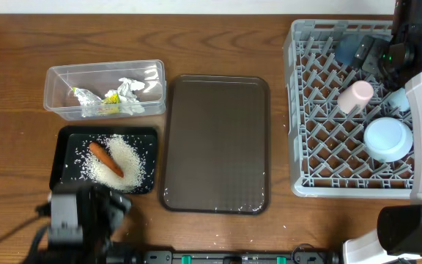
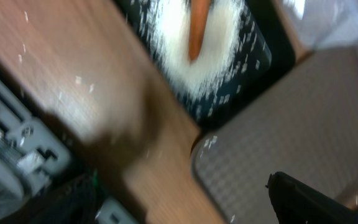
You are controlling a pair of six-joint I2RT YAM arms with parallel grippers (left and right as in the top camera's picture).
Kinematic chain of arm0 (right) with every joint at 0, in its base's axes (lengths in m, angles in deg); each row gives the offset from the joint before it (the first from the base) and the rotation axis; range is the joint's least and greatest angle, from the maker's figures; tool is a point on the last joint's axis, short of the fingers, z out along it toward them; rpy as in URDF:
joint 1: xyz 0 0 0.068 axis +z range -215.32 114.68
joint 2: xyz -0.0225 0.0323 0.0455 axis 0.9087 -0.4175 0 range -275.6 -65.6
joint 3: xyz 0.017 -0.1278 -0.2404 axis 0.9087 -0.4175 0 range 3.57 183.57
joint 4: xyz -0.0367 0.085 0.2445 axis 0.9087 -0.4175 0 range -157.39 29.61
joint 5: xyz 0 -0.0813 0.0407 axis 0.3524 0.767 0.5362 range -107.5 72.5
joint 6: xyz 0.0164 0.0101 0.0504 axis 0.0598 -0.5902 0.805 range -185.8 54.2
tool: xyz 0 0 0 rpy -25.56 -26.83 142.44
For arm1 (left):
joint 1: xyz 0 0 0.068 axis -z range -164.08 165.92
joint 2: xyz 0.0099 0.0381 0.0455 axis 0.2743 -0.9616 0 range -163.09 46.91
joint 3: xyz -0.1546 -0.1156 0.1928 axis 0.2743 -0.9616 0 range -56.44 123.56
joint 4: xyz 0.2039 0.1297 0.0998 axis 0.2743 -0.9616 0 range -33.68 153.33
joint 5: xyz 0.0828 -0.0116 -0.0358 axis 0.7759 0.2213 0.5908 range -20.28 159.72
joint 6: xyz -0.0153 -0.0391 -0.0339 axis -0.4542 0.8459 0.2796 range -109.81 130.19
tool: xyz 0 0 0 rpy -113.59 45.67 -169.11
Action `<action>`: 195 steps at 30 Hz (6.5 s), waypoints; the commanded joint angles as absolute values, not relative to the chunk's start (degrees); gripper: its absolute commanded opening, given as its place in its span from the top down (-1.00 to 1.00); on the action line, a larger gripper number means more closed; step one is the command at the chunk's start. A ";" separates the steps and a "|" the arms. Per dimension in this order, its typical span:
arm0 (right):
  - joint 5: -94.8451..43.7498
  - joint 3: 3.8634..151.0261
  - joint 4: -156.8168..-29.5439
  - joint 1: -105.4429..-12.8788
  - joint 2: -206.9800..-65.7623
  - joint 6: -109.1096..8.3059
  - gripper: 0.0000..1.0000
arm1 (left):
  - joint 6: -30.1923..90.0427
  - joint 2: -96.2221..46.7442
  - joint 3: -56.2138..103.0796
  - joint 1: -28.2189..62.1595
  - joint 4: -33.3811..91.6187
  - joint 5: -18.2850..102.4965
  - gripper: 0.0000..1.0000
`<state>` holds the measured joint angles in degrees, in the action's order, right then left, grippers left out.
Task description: Sort waste into correct bins and load items into the dishwasher rack
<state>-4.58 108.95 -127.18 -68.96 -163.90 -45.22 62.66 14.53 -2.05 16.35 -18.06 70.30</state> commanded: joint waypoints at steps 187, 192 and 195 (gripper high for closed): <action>-22.41 9.39 -65.63 -67.70 -65.89 -42.27 -0.98 | 11.27 46.68 -56.21 17.92 59.23 70.02 -0.94; -22.43 4.41 -59.40 -67.70 -65.87 -42.27 -0.99 | 11.27 46.68 -56.21 17.92 59.23 70.02 -0.94; -22.04 3.86 -59.84 -67.67 -65.87 -45.07 -0.99 | 11.27 46.68 -56.21 17.92 59.25 70.02 -0.94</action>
